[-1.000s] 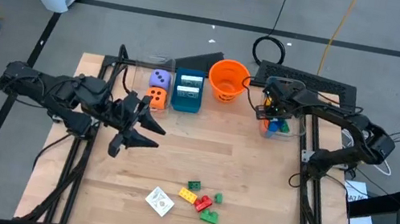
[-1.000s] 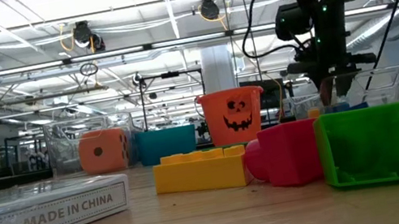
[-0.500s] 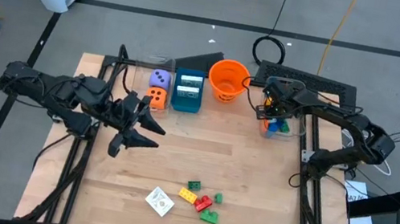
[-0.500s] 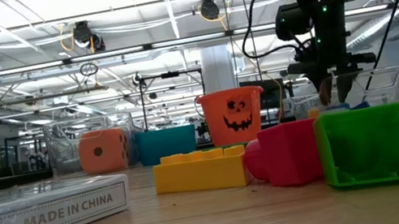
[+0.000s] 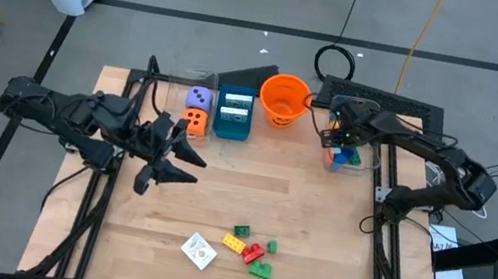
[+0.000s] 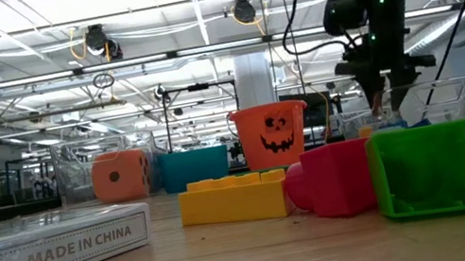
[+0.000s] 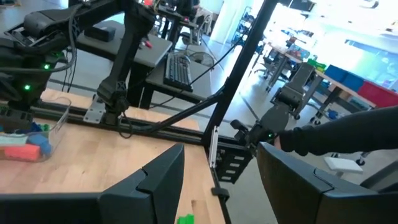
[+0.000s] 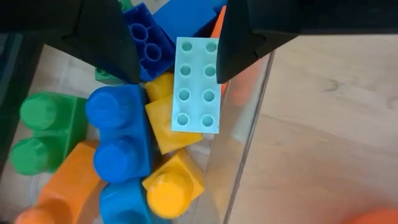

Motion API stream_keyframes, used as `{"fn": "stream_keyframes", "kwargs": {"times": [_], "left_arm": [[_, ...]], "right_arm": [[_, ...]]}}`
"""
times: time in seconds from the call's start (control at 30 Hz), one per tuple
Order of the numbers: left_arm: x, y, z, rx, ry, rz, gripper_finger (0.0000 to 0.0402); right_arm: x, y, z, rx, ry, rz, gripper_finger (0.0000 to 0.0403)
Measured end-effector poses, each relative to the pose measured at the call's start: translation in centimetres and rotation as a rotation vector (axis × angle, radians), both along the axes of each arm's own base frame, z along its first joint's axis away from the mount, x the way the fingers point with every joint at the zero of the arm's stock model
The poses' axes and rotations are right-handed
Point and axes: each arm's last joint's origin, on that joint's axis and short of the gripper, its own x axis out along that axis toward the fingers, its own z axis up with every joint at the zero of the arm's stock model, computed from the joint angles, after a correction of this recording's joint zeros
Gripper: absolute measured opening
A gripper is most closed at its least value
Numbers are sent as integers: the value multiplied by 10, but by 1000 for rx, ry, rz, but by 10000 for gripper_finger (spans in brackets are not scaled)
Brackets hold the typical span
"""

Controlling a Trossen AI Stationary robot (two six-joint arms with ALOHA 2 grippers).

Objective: Pick & Place Toys
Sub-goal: Put the green game piece into the right transparent bin

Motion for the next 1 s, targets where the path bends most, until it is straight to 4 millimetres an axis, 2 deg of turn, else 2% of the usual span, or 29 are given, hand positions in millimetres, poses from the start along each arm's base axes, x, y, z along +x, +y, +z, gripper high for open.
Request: {"fn": "stream_keyframes", "kwargs": {"times": [0.2,0.43,0.8,1.0], "left_arm": [[0,0,2,5,-22,-3,212],[0,0,3,8,-30,-4,212],[0,0,3,-24,-26,-4,212],[-1,-3,3,-41,-21,-16,212]], "right_arm": [[-7,3,24,-44,-112,-2,205],[7,13,57,-94,-494,148,199],[54,69,95,-253,-848,503,188],[71,104,116,-312,-1060,657,191]]}}
